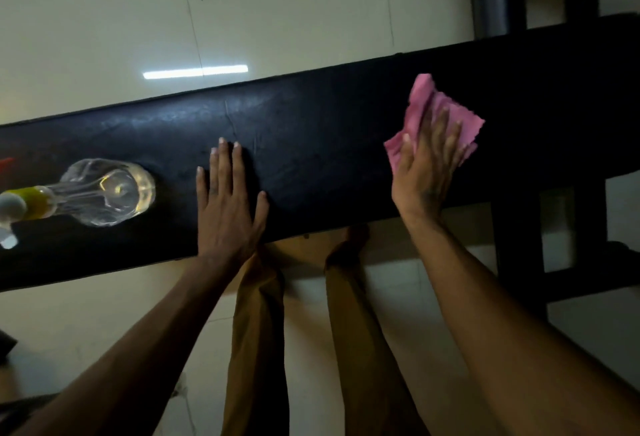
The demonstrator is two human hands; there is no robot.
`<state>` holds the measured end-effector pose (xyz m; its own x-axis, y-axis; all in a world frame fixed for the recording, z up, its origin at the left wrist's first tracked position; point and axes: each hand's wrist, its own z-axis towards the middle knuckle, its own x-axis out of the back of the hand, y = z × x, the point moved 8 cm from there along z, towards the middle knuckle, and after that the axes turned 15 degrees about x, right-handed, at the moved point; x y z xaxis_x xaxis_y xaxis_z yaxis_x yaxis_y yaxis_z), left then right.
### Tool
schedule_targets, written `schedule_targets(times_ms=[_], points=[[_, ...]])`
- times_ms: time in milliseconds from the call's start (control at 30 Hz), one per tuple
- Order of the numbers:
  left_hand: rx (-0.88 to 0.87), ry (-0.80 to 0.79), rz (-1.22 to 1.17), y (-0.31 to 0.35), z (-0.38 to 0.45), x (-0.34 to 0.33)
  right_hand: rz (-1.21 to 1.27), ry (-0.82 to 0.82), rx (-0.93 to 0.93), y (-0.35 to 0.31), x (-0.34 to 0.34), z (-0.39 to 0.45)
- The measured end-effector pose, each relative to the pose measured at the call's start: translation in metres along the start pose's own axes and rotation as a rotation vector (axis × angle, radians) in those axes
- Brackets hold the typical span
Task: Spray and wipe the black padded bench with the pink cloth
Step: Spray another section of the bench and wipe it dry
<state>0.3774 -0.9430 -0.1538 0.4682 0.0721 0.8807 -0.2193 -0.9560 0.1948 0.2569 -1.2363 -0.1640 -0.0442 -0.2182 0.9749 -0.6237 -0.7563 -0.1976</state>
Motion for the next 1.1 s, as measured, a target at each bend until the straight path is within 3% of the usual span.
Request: schedule_targets(times_ms=[33,67,200,233,300,400,433,467,500,567,600,633,700,767,833,867,967,1000,1033,1100], points=[[-0.026,-0.006,-0.011,0.012,0.002,-0.002,0.016,-0.018,-0.058,-0.005,-0.002,0.005],[-0.059,-0.013,-0.015,0.026,0.005,-0.004,0.012,-0.052,0.002,-0.018,-0.005,0.009],[-0.100,-0.036,0.052,0.073,0.019,-0.017,-0.044,-0.225,0.874,-0.074,-0.020,0.004],[-0.075,-0.046,0.058,0.078,0.022,-0.019,-0.068,-0.222,0.949,-0.068,-0.017,0.012],[-0.041,-0.069,0.054,0.083,0.027,-0.021,-0.061,-0.117,0.772,-0.047,-0.002,0.039],[-0.037,-0.112,0.064,0.081,0.028,-0.024,0.048,-0.078,0.137,-0.019,0.006,0.069],[-0.043,-0.127,0.071,0.080,0.029,-0.025,0.060,-0.110,0.057,-0.026,0.004,0.072],[-0.048,-0.139,0.078,0.080,0.029,-0.026,0.040,-0.123,0.108,-0.042,0.005,0.072],[-0.050,-0.146,0.084,0.080,0.030,-0.027,0.018,-0.135,0.278,-0.065,0.004,0.071],[-0.043,-0.149,0.093,0.080,0.031,-0.028,0.006,-0.278,0.767,-0.108,-0.005,0.055],[-0.037,-0.147,0.096,0.080,0.031,-0.028,0.031,-0.347,0.922,-0.114,-0.008,0.047],[-0.032,-0.146,0.099,0.081,0.031,-0.028,0.055,-0.378,0.962,-0.111,-0.010,0.049],[-0.028,-0.158,0.093,0.081,0.031,-0.028,0.129,-0.292,0.721,-0.094,-0.006,0.069],[-0.021,-0.160,0.081,0.081,0.032,-0.027,0.136,-0.168,0.291,-0.071,-0.002,0.090],[-0.025,-0.160,0.068,0.083,0.031,-0.027,0.112,-0.193,0.065,-0.065,-0.008,0.093],[-0.024,-0.160,0.060,0.082,0.029,-0.027,0.097,-0.216,0.112,-0.072,-0.011,0.091],[-0.014,-0.153,0.046,0.082,0.027,-0.030,0.039,-0.271,0.661,-0.097,-0.007,0.075],[-0.015,-0.151,0.043,0.082,0.025,-0.030,0.031,-0.262,0.739,-0.087,-0.002,0.074],[-0.020,-0.154,0.040,0.082,0.024,-0.030,0.039,-0.216,0.677,-0.068,0.003,0.080],[-0.070,-0.188,0.028,0.081,0.030,-0.027,0.079,-0.074,0.196,-0.014,0.022,0.094]])
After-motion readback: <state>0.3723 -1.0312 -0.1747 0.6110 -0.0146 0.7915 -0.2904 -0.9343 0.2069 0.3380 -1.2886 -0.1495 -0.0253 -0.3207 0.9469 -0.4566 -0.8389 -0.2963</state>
